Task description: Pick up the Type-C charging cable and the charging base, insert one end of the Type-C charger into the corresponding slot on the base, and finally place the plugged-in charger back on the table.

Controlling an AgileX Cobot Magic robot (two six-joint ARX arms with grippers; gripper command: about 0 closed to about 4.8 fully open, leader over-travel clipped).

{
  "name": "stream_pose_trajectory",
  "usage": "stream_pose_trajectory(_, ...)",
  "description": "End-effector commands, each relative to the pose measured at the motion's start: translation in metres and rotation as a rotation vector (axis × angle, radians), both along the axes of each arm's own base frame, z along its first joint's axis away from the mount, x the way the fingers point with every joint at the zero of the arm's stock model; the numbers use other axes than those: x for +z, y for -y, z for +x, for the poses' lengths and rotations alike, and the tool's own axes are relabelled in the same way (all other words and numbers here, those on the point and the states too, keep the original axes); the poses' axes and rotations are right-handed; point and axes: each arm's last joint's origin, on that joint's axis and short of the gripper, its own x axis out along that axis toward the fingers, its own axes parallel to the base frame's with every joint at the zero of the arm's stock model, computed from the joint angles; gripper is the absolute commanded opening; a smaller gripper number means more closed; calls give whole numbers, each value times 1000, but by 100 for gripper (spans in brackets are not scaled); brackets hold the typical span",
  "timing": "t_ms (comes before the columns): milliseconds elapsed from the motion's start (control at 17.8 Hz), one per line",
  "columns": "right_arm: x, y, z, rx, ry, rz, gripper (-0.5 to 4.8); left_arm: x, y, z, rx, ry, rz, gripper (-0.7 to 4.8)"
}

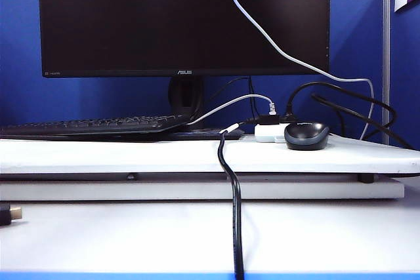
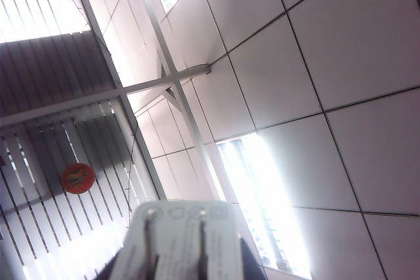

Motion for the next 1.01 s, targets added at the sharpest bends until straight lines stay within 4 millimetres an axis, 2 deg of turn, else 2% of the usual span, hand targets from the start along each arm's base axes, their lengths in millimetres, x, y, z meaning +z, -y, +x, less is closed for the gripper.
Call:
stream_pose_trajectory(56, 2, -2, -4, 26, -26, 6, -1, 7, -3, -11, -7, 46, -13, -6)
stream_pose_trajectory(561, 5, 1, -4, -6, -75, 86, -1, 8, -3, -14, -20, 59, 2, -6)
stream_pose_trajectory(673, 7, 0, -9, 21, -62, 106, -1, 9, -3, -14, -15, 57, -4, -6)
stream_pose_trajectory(730, 11, 6, -16, 105, -63, 157, -1, 9, -4, -14, -12, 56, -9, -6)
stream_pose_trajectory(1010, 12, 7, -18, 205, -108, 140, -1, 10, -5, -14, 12, 46, -44, -6)
